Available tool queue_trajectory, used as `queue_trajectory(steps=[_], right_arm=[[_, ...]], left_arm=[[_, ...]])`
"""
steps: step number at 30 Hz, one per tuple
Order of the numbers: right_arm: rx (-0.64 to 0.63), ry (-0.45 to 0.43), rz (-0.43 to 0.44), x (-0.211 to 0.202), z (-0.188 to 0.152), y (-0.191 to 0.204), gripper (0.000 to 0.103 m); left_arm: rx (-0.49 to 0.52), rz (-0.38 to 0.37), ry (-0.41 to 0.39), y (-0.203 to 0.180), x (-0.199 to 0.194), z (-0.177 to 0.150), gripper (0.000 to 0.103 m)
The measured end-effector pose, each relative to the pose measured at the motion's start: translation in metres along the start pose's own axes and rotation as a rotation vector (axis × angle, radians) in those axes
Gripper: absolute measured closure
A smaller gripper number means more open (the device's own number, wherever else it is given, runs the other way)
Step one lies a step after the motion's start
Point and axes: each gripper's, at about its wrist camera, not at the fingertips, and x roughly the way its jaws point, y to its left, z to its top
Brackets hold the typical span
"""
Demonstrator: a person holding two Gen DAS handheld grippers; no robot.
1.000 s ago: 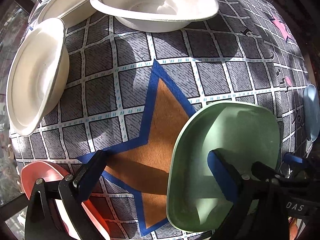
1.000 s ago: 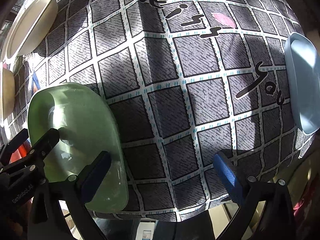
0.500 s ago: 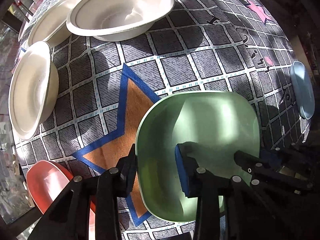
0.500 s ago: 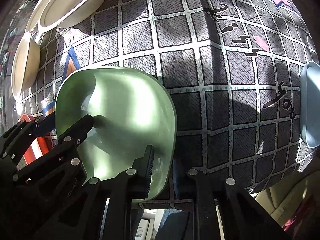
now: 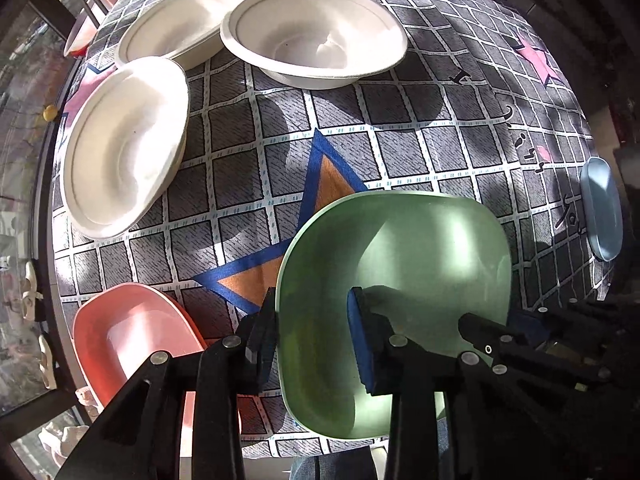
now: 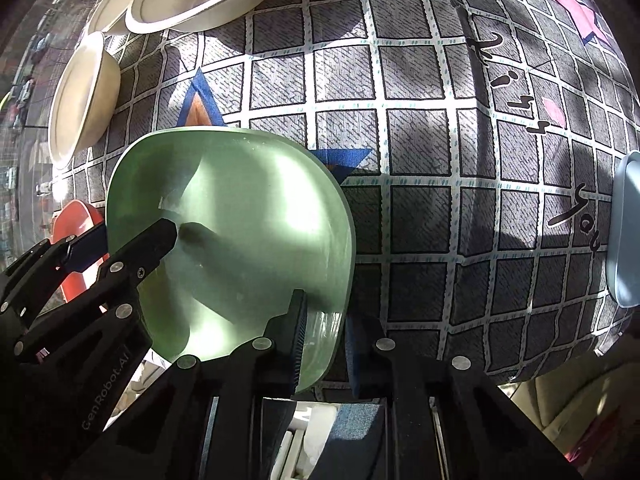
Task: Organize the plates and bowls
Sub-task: 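Lift the green bowl with both grippers and carry it over the pink bowl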
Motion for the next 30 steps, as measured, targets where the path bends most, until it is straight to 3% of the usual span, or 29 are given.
queue_trajectory(steps=[11, 12, 15, 30], right_arm=[[-0.045, -0.012, 0.025, -0.011, 0.013, 0.032, 0.083], [-0.054, -0.012, 0.027, -0.013, 0.01, 0.031, 0.083], [-0.075, -0.013, 0.031, -0.013, 0.017, 0.055, 0.083], [-0.187, -0.001, 0.071, -0.016, 0.018, 0.165, 0.083]], left_arm=[[-0.058, 0.035, -0.041, 0.019, -0.048, -0.016, 0.066], [-0.065, 0.038, -0.039, 0.006, -0.051, -0.015, 0.066], [-0.083, 0.048, -0.041, 0.014, -0.059, -0.021, 0.066], [-0.19, 0.093, -0.018, 0.072, -0.039, -0.061, 0.066]])
